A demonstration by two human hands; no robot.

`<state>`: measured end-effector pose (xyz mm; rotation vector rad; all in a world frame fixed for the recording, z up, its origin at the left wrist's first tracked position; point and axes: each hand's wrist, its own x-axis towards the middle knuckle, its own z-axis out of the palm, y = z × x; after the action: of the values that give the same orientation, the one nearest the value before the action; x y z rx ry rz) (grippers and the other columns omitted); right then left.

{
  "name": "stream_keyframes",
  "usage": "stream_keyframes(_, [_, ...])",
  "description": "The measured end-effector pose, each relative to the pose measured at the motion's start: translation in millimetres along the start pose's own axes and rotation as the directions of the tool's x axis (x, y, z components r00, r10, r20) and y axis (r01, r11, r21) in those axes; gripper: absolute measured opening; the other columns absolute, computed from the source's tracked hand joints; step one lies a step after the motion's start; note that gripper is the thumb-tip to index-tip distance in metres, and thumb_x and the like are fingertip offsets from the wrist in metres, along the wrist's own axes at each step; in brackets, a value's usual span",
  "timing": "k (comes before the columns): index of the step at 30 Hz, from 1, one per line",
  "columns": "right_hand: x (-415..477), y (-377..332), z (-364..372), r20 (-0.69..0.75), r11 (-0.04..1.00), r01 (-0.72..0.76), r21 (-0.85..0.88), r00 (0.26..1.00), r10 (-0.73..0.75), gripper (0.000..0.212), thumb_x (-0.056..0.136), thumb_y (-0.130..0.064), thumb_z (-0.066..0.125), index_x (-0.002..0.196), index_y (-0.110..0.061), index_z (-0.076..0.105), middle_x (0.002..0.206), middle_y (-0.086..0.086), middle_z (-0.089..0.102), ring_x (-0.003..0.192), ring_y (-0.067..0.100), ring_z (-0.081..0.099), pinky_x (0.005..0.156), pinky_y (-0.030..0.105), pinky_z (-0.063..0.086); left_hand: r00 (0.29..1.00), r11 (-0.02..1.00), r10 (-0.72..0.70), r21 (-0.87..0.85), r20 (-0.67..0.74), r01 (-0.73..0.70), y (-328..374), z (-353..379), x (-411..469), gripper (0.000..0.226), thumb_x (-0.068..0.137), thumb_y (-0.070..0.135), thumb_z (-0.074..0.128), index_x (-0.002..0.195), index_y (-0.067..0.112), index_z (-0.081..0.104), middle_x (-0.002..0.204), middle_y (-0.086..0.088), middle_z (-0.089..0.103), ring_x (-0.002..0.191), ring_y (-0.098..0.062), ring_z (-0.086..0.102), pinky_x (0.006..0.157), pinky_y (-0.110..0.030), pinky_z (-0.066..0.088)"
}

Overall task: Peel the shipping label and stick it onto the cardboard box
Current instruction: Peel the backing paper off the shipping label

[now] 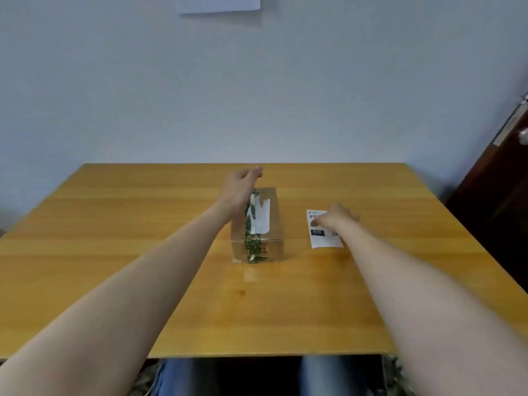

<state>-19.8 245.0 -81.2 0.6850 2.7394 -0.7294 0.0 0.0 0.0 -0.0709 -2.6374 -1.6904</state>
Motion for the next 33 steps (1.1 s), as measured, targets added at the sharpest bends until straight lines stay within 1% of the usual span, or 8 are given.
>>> stream_keyframes(5, [-3.9, -5.3, 6.5, -0.032, 0.995, -0.091, -0.048, 0.995, 0.089, 0.106, 0.077, -0.047, 0.09, 0.157, -0.019, 0.025, 0.161, 0.015, 0.028, 0.149, 0.038, 0.022, 0.108, 0.05, 0.038, 0.999, 1.0, -0.013, 0.021, 0.038, 0.012, -11.2, 0.8, 6.1, 0.05, 0.105, 0.053, 0.042, 0.126, 0.019, 0.071, 0.143, -0.003, 0.061, 0.123, -0.017, 0.051, 0.096, -0.034, 0.035])
stream_keyframes(12, [5.3, -9.3, 10.3, -0.024, 0.993, -0.115, 0.039, 0.993, 0.116, 0.118, 0.074, -0.036, 0.095, 0.159, -0.019, 0.015, 0.155, 0.019, 0.033, 0.143, 0.04, 0.028, 0.106, 0.052, 0.044, 1.0, 0.997, -0.004, 0.071, -0.014, 0.005, -18.8, -0.2, 19.0, 0.055, 0.094, 0.067, 0.038, 0.114, 0.031, 0.075, 0.137, 0.001, 0.065, 0.134, -0.028, 0.049, 0.115, -0.053, 0.035])
stream_keyframes(15, [5.7, -8.0, 11.6, -0.046, 0.992, -0.109, 0.065, 0.993, 0.112, 0.109, 0.077, -0.031, 0.093, 0.156, -0.015, 0.019, 0.153, 0.018, 0.037, 0.144, 0.039, 0.027, 0.104, 0.048, 0.041, 1.0, 0.998, -0.013, 0.067, -0.013, 0.014, -17.1, -1.4, 20.4, 0.056, 0.09, 0.07, 0.038, 0.112, 0.034, 0.075, 0.138, 0.002, 0.064, 0.138, -0.03, 0.045, 0.115, -0.056, 0.033])
stream_keyframes(18, [7.4, -3.9, 12.5, -0.073, 0.994, -0.1, 0.041, 0.992, 0.103, 0.083, 0.081, -0.03, 0.089, 0.145, -0.015, 0.038, 0.136, 0.011, 0.057, 0.137, 0.036, 0.037, 0.089, 0.041, 0.041, 1.0, 0.998, -0.014, 0.059, -0.005, 0.014, -14.6, -2.4, 19.8, 0.05, 0.09, 0.069, 0.039, 0.107, 0.037, 0.075, 0.14, 0.004, 0.064, 0.139, -0.03, 0.044, 0.116, -0.056, 0.032])
stream_keyframes(20, [8.0, 0.0, 12.8, -0.096, 0.991, -0.089, 0.095, 0.991, 0.098, 0.055, 0.087, -0.024, 0.08, 0.135, -0.019, 0.053, 0.116, 0.006, 0.06, 0.134, 0.034, 0.038, 0.093, 0.042, 0.047, 1.0, 0.998, -0.018, 0.061, -0.005, 0.019, -12.3, -3.6, 18.2, 0.049, 0.088, 0.07, 0.039, 0.102, 0.039, 0.074, 0.141, 0.006, 0.063, 0.141, -0.03, 0.042, 0.117, -0.057, 0.03])
stream_keyframes(22, [8.0, 2.8, 12.0, -0.114, 0.985, -0.082, 0.151, 0.988, 0.1, 0.037, 0.094, -0.019, 0.071, 0.13, -0.022, 0.063, 0.115, 0.007, 0.063, 0.134, 0.034, 0.038, 0.101, 0.046, 0.048, 1.0, 0.998, -0.017, 0.056, -0.006, 0.017, -9.6, -5.0, 15.6, 0.05, 0.085, 0.071, 0.039, 0.099, 0.039, 0.075, 0.142, 0.008, 0.062, 0.143, -0.03, 0.04, 0.118, -0.057, 0.03])
stream_keyframes(29, [-12.2, -9.1, -8.2, -0.144, 0.925, 0.021, 0.38, 0.989, 0.037, 0.031, 0.091, -0.028, 0.079, 0.12, -0.018, 0.074, 0.123, 0.006, 0.068, 0.139, 0.034, 0.037, 0.083, 0.034, 0.037, 1.0, 1.0, 0.019, -0.002, 0.0, -0.019, 7.1, -14.0, 2.5, 0.045, 0.096, 0.06, 0.043, 0.11, 0.031, 0.075, 0.14, 0.001, 0.063, 0.14, -0.026, 0.045, 0.115, -0.05, 0.035])
stream_keyframes(33, [-30.0, -31.8, -31.2, -0.225, 0.766, 0.198, 0.612, 0.972, -0.071, 0.024, 0.089, -0.023, 0.078, 0.112, -0.019, 0.076, 0.116, 0.002, 0.074, 0.115, 0.025, 0.064, 0.088, 0.034, 0.051, 0.997, 0.996, 0.077, -0.034, 0.018, -0.077, 21.7, -22.6, -2.5, 0.033, 0.104, 0.036, 0.056, 0.124, 0.015, 0.07, 0.119, 0.006, 0.066, 0.118, -0.014, 0.059, 0.089, -0.023, 0.042])
